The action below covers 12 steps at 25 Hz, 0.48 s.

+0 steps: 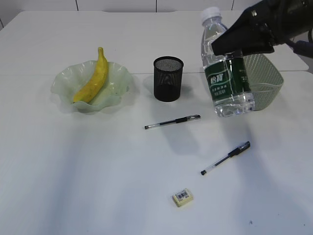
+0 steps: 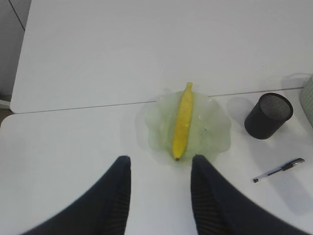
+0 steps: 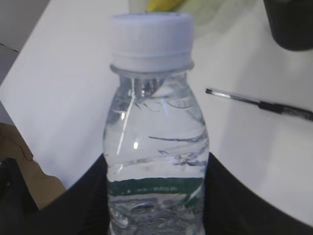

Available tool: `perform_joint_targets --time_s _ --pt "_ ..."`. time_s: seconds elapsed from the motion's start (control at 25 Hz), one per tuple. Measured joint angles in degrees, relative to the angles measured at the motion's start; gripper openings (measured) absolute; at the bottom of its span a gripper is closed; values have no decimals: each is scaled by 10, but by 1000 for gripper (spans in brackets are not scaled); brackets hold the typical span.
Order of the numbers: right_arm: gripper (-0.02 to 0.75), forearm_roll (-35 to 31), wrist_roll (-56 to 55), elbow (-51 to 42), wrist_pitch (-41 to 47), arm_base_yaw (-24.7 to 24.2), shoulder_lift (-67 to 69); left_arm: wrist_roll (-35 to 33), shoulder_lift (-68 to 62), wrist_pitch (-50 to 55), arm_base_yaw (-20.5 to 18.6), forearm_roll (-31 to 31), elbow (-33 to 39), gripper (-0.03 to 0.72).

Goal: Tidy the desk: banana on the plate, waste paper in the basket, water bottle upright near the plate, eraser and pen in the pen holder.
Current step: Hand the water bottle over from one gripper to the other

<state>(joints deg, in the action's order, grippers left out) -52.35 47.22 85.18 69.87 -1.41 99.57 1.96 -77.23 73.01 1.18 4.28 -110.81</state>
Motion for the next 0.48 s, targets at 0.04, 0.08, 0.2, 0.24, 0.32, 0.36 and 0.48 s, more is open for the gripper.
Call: perform_joint_targets --time_s 0.04,0.08,0.2,0.24,0.32,0.36,0.48 --pt "360 -21 13 0 0 0 0 0 0 0 0 0 0 286" --pt "360 -37 29 0 0 0 0 0 0 0 0 0 0 286" --pt "360 -84 60 0 -1 0 0 0 0 0 0 0 0 286" --pt "360 -97 68 0 -2 0 0 0 0 0 0 0 0 286" --pt "360 -119 84 0 -2 0 0 0 0 0 0 1 0 286" --pt "360 -126 88 0 -3 0 0 0 0 0 0 1 0 286" --pt "359 -144 100 0 -4 0 0 0 0 0 0 1 0 286"
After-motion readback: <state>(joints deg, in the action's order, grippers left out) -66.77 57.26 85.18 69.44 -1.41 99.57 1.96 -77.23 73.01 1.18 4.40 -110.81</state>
